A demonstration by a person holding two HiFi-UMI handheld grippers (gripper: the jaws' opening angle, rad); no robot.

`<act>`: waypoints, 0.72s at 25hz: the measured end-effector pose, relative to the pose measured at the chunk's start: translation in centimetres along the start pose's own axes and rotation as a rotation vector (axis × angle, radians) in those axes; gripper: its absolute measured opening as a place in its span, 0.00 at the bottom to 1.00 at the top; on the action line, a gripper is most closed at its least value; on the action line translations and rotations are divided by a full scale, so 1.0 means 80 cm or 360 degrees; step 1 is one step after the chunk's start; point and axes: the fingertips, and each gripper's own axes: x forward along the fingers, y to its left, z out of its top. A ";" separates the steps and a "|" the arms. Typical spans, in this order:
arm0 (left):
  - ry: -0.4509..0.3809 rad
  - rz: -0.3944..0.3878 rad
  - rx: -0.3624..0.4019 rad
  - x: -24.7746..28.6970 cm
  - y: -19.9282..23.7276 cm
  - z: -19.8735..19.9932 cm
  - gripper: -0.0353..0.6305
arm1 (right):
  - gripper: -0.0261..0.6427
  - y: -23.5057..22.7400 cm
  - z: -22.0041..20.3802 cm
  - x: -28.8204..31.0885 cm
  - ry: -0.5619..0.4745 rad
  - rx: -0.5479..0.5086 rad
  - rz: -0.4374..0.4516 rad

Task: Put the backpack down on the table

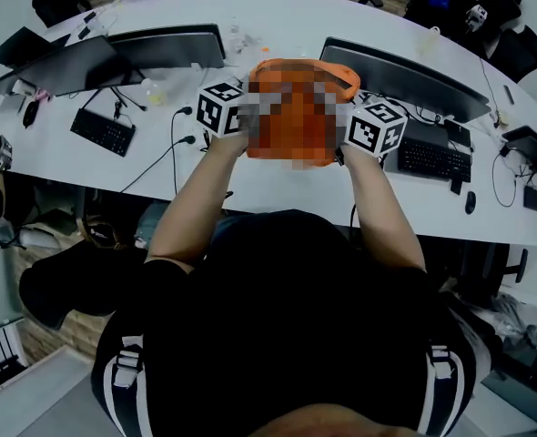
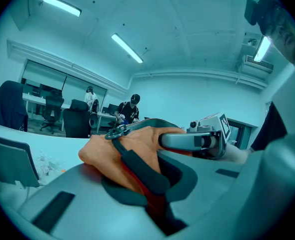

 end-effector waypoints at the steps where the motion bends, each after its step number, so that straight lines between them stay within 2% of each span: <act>1: 0.0006 -0.0002 -0.0011 0.001 -0.001 -0.006 0.12 | 0.09 0.000 -0.006 -0.001 0.0009 0.0011 0.0003; 18: 0.0111 -0.0047 -0.0139 0.031 -0.010 -0.085 0.12 | 0.09 -0.022 -0.083 -0.021 0.0118 0.0148 0.0000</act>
